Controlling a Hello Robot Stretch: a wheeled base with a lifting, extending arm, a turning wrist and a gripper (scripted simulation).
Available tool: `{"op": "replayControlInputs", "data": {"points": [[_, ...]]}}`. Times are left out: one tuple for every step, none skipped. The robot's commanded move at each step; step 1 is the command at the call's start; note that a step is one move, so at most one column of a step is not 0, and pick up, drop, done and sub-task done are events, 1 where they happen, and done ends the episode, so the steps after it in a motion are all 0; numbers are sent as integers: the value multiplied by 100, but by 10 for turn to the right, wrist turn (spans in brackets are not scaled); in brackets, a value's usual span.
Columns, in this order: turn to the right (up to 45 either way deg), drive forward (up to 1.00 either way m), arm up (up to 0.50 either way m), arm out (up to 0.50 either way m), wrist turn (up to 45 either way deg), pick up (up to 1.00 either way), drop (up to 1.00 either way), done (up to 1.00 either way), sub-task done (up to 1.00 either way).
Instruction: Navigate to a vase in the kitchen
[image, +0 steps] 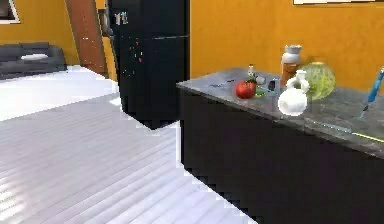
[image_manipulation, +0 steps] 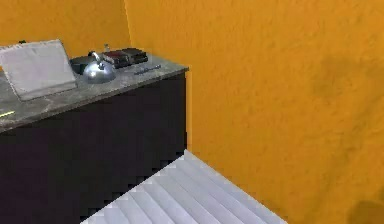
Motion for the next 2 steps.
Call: {"op": "replayControlInputs", "data": {"points": [[-240, 0, 0, 0, 0, 0, 0, 0, 0], [0, 100, 0, 0, 0, 0, 0, 0, 0]]}}
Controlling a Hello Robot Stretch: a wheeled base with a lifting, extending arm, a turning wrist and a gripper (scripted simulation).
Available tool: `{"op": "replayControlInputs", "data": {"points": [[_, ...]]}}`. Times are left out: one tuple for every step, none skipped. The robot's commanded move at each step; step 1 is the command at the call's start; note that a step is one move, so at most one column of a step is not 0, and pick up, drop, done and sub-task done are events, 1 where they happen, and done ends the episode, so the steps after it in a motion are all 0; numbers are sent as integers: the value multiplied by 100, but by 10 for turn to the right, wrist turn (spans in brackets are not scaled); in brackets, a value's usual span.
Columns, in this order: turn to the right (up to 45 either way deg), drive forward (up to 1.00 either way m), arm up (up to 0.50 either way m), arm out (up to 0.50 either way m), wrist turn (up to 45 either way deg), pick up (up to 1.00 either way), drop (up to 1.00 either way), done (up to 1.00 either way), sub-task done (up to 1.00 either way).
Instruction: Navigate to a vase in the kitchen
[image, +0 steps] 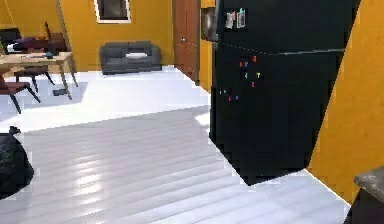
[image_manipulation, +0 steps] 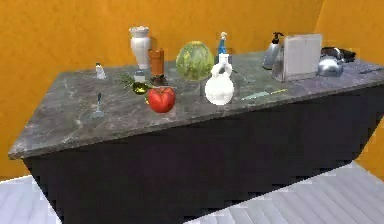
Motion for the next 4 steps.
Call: {"op": "replayControlInputs", "data": {"points": [[0, 55, 0, 0, 0, 0, 0, 0, 0], [390, 0, 0, 0, 0, 0, 0, 0, 0], [0, 40, 0, 0, 0, 0, 0, 0, 0], [450, 0, 0, 0, 0, 0, 0, 0, 0]]}}
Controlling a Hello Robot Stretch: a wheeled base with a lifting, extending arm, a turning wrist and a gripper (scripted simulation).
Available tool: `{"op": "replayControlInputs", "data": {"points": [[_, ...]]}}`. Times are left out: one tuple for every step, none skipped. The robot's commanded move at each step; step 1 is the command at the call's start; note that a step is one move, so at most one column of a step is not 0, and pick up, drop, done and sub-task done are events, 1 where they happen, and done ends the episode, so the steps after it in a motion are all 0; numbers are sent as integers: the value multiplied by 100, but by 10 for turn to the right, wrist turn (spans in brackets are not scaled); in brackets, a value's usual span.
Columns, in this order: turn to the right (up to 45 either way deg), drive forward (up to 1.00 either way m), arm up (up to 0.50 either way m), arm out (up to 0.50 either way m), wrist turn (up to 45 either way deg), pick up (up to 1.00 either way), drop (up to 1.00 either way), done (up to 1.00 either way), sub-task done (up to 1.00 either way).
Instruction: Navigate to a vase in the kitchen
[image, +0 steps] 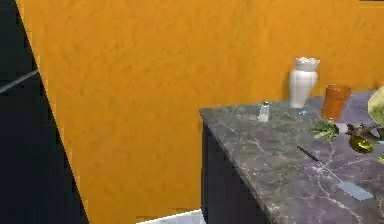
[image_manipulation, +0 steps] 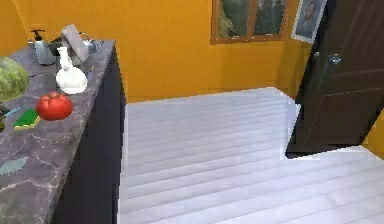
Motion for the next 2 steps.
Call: {"op": "replayControlInputs", "data": {"points": [[270, 0, 0, 0, 0, 0, 0, 0, 0], [0, 0, 0, 0, 0, 0, 0, 100, 0]]}}
